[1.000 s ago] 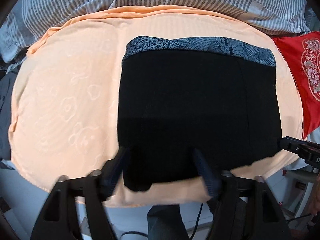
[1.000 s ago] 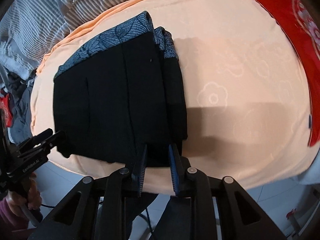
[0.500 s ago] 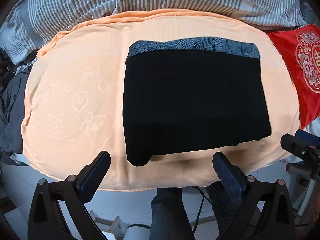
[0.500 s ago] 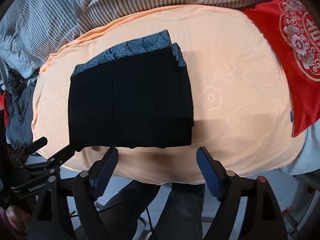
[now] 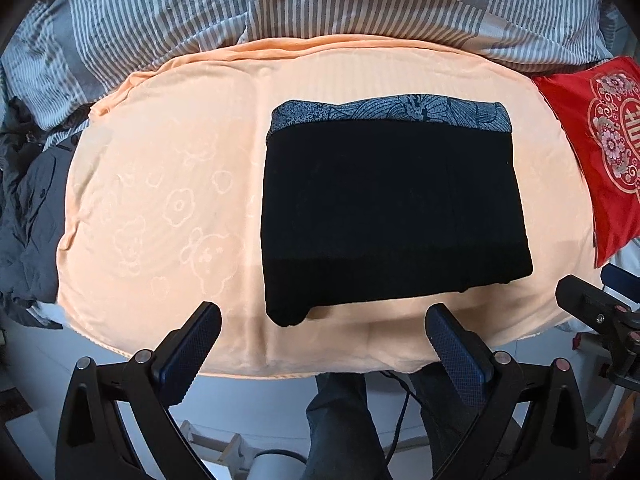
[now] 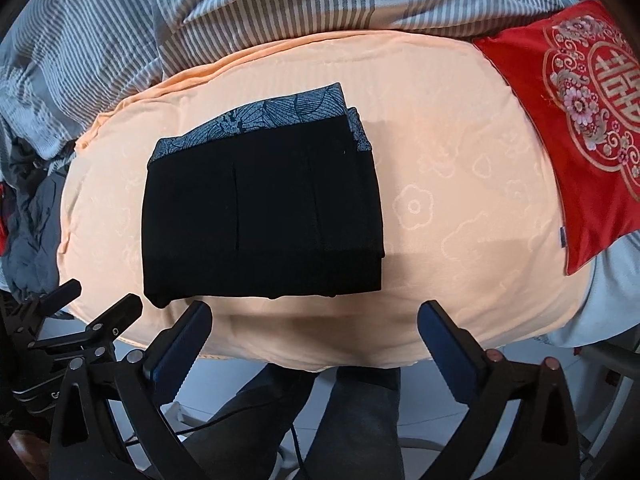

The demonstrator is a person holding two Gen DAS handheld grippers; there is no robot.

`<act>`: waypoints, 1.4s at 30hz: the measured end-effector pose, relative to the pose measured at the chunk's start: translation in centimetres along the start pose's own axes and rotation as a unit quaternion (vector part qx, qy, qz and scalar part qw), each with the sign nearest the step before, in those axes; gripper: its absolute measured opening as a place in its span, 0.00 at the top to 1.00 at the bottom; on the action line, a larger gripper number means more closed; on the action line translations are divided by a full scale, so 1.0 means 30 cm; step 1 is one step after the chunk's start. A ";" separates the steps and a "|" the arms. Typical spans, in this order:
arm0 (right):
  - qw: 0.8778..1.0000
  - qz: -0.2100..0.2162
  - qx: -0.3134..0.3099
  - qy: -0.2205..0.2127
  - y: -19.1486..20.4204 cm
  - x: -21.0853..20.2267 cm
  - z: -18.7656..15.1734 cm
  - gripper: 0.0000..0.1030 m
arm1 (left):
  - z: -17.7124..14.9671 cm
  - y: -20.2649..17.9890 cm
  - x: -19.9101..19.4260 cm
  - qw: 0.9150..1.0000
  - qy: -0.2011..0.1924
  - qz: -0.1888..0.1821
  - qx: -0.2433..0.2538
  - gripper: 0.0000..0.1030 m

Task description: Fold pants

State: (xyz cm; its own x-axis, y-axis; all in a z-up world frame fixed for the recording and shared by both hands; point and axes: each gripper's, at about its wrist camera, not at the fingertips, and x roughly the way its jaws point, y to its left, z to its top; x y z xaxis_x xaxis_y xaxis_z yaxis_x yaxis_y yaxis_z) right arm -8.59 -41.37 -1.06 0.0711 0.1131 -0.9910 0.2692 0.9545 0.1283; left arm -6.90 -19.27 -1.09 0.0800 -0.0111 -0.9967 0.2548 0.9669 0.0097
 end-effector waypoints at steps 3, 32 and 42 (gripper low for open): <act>1.000 -0.010 -0.007 0.001 0.012 -0.008 0.002 0.00 | -0.005 -0.002 -0.007 1.000 0.002 -0.001 0.004 0.00; 0.999 -0.027 -0.039 0.011 0.073 -0.014 0.013 0.00 | -0.003 -0.006 -0.019 1.000 0.009 -0.001 0.022 0.00; 0.999 -0.026 -0.040 0.013 0.077 -0.009 0.016 0.00 | -0.003 -0.012 -0.019 1.000 0.008 -0.001 0.023 0.01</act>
State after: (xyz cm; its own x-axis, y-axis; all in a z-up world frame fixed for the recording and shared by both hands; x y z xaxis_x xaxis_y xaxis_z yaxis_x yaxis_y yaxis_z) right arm -7.53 -39.33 -0.48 0.0330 0.0686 -0.9971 0.1936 0.9783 0.0737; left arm -7.13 -19.60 -0.54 0.0638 -0.0077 -0.9979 0.2990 0.9542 0.0117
